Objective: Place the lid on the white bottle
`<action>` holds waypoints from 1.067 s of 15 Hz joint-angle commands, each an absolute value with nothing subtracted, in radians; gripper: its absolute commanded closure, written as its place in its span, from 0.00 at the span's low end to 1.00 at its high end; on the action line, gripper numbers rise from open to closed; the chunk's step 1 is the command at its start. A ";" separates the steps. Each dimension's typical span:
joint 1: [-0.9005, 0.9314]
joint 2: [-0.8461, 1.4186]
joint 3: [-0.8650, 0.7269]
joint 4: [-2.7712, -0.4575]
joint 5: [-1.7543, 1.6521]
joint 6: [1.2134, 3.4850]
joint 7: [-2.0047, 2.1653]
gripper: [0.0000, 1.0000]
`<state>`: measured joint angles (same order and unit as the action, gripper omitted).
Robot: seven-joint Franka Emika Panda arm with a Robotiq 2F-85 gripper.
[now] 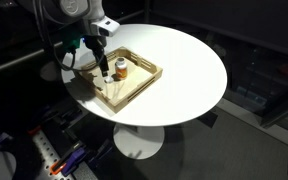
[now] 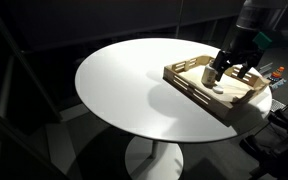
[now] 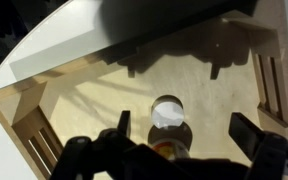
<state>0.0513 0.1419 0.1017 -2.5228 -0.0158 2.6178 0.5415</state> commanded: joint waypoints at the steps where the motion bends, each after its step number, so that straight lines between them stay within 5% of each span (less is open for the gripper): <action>1: 0.084 0.154 0.069 -2.509 -0.006 2.612 0.526 0.00; 16: 0.133 0.289 0.007 -2.465 -0.013 2.723 0.515 0.00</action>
